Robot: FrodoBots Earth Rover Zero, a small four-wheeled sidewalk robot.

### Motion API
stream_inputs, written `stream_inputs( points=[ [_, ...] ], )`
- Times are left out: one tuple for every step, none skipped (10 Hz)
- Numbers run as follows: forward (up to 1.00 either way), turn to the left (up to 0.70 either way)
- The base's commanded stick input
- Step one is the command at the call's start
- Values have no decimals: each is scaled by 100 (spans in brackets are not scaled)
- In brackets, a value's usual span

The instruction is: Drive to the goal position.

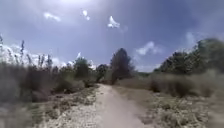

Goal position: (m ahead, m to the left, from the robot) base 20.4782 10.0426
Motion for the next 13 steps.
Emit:
stream_inputs(
  points=[
    [85,4],
    [85,4],
    [85,4],
    [85,4],
    [85,4],
    [85,4],
    [85,4],
    [85,4],
    [85,4],
    [85,4],
    [85,4],
    [85,18],
    [85,38]
  ],
)
